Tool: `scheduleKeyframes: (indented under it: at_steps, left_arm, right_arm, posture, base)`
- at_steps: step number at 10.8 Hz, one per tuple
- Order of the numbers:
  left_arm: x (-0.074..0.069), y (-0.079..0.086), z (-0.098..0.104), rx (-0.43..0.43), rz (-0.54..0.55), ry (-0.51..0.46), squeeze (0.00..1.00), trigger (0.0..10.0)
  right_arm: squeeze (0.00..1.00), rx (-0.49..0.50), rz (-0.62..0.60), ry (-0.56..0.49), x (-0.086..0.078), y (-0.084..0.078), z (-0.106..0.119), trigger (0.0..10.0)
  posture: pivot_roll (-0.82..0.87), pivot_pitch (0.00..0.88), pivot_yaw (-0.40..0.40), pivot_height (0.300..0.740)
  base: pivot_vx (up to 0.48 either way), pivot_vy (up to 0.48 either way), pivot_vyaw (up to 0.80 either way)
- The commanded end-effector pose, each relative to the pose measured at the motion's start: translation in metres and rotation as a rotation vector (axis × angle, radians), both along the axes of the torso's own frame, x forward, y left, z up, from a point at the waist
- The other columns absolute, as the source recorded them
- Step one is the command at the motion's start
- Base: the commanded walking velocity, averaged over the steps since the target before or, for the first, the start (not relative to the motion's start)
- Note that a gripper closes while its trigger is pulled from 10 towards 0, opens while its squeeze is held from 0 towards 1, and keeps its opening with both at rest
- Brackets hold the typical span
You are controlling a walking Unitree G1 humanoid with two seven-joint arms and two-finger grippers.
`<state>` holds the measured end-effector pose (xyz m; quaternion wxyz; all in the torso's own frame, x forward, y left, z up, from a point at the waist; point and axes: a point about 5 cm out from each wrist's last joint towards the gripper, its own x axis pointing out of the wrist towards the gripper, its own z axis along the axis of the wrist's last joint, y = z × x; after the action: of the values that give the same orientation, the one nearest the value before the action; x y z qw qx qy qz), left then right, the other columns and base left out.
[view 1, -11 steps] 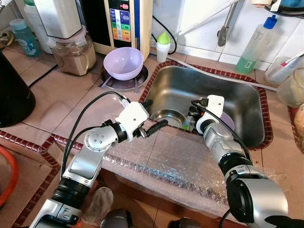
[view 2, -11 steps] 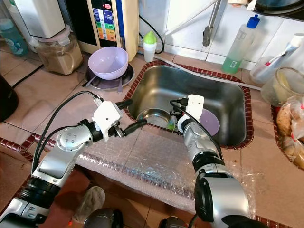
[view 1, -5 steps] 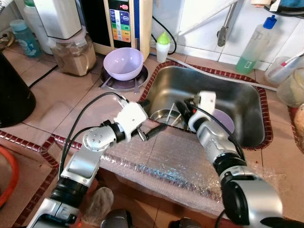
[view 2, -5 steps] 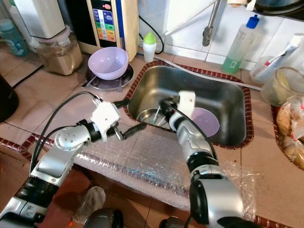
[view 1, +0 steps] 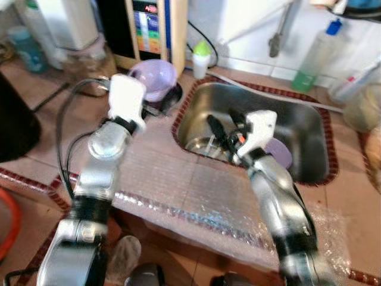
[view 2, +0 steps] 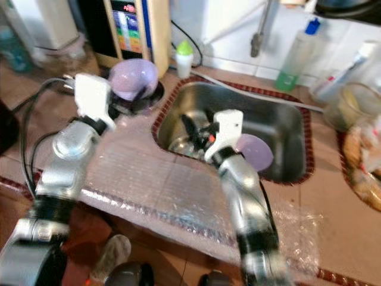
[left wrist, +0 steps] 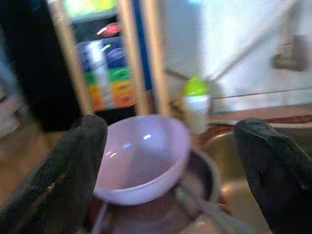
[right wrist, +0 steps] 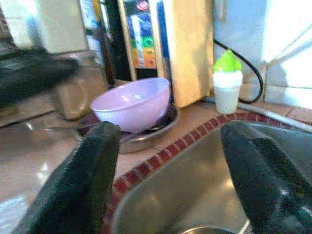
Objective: Kitchen organization
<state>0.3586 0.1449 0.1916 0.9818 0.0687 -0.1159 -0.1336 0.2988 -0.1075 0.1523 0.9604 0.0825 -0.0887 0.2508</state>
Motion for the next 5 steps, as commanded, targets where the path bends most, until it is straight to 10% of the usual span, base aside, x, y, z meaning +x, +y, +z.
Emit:
scheduleKeyframes:
  at_steps: [1,2,3,5]
  left_arm:
    - [0.01,0.009,0.007,-0.044,0.082,0.019,1.0,10.0]
    - [0.017,0.015,0.011,-0.087,0.137,0.032,1.0,10.0]
    - [0.028,0.02,0.015,-0.166,0.18,0.074,1.0,10.0]
    - [0.039,0.024,0.019,-0.224,0.229,0.113,1.0,10.0]
  right_arm:
    - [1.0,-0.002,0.011,-0.006,-0.013,0.002,0.008,10.0]
    - [0.86,0.001,0.025,0.007,-0.027,0.004,0.011,10.0]
    - [0.0,-0.018,0.033,0.031,-0.039,0.003,0.007,10.0]
    - [0.0,-0.012,0.061,0.048,-0.053,0.004,0.013,10.0]
  posture:
    - [-0.15,0.14,0.008,0.74]
    - [-0.17,0.16,0.017,0.74]
    - [-0.19,0.176,0.027,0.74]
    - [-0.22,0.195,0.041,0.74]
  base:
    - [0.0,0.0,0.0]
    - [0.0,0.0,0.0]
    - [0.0,0.0,0.0]
    - [0.0,0.0,0.0]
